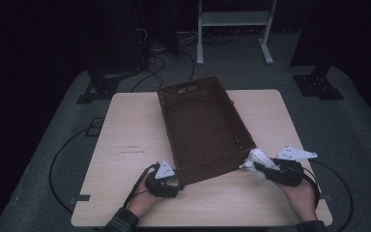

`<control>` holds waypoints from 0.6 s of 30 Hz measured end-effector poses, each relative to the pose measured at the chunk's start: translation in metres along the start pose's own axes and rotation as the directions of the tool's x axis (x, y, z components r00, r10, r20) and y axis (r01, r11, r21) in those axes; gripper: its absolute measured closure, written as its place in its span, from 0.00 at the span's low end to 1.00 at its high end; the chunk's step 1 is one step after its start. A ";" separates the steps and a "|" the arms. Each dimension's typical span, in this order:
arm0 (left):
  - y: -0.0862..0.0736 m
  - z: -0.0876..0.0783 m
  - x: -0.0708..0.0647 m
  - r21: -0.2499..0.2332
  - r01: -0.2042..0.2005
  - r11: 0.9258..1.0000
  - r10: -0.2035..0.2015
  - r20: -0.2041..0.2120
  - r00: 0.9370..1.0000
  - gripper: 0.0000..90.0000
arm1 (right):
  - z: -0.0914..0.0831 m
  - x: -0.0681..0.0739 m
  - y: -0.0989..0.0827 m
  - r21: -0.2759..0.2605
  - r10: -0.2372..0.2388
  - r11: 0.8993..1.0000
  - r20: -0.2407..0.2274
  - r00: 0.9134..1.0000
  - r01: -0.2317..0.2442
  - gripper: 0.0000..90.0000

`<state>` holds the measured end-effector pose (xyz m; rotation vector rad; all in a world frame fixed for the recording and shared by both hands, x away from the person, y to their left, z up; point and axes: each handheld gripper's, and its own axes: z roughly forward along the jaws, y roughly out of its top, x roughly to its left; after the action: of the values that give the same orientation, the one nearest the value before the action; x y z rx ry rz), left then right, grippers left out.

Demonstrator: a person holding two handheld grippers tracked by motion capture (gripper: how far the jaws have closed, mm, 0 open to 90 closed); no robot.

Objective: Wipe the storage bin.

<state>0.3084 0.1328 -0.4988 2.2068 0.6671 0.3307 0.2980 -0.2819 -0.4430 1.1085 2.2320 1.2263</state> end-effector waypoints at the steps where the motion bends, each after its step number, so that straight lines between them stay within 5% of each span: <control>1: 0.000 0.000 0.000 0.000 0.000 1.000 0.000 0.000 1.000 0.40 | 0.002 0.000 -0.001 0.008 0.001 1.000 -0.001 1.000 -0.001 0.66; 18: 0.000 0.000 0.000 0.002 -0.002 1.000 0.002 0.001 1.000 0.40 | 0.019 -0.002 -0.013 0.088 0.013 0.996 -0.016 1.000 -0.012 0.66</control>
<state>0.3085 0.1329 -0.4986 2.2094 0.6653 0.3306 0.3057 -0.2774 -0.4641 1.1503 2.3146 1.1567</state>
